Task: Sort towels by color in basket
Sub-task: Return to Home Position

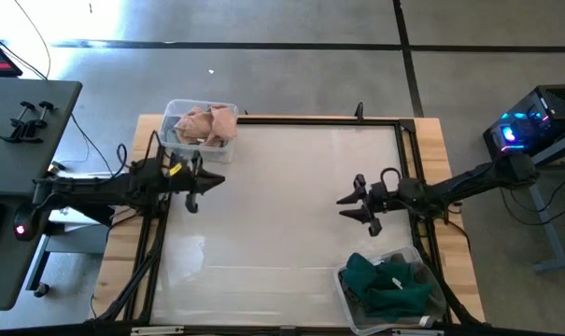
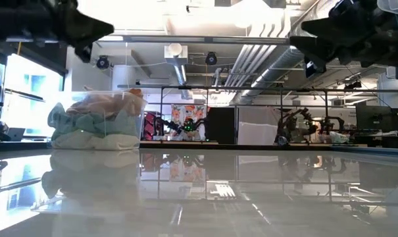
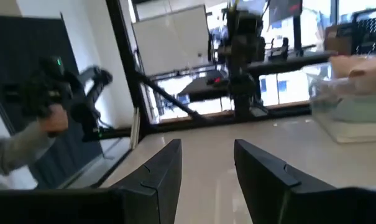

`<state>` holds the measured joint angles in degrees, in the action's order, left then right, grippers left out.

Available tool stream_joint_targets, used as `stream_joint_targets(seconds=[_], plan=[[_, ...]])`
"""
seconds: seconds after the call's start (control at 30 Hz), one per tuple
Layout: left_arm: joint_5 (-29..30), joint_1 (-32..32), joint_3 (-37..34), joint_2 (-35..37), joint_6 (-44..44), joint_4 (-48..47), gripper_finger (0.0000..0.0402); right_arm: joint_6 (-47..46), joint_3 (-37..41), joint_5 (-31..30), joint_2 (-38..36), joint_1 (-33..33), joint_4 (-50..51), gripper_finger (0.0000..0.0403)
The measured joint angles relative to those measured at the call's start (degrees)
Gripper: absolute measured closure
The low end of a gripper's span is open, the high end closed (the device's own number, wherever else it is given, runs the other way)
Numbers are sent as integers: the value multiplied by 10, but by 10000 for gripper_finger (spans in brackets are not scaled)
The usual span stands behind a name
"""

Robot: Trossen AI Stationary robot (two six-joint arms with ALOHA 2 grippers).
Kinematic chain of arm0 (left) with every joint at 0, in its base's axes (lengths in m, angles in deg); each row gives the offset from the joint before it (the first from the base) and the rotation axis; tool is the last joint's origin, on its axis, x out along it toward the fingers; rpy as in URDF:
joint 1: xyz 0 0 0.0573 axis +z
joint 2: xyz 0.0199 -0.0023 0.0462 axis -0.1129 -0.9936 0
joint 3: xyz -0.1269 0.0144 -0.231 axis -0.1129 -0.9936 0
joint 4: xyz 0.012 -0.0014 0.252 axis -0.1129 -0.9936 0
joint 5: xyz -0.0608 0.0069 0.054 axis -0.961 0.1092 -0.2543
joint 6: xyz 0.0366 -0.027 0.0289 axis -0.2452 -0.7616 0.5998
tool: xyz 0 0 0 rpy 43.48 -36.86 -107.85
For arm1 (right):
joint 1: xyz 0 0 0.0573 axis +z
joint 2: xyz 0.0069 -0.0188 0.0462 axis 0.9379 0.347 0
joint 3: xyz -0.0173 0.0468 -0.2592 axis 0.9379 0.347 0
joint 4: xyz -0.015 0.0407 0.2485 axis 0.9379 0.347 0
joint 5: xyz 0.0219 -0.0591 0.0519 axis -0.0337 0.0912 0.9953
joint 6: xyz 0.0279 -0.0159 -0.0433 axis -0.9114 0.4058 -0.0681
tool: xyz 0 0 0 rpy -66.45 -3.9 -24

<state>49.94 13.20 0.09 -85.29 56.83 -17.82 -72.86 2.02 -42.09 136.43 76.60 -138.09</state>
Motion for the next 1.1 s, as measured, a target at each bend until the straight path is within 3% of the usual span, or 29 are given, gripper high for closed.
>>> stream_joint_targets(seconds=[0.2,0.4,0.7,0.97,1.1], plan=[[0,0,-72,78,-27,28,401,1,45,-2,-11,-2,-90,258],[-1,0,-78,112,-7,4,401,1,45,1,-69,-10,-54,258],[-1,0,-78,118,4,-7,401,-25,45,0,-273,-46,190,258],[-2,0,-96,119,23,-2,401,-1,45,-1,-441,-47,334,258],[-2,0,-119,119,11,3,401,0,45,-39,-499,-47,405,258]])
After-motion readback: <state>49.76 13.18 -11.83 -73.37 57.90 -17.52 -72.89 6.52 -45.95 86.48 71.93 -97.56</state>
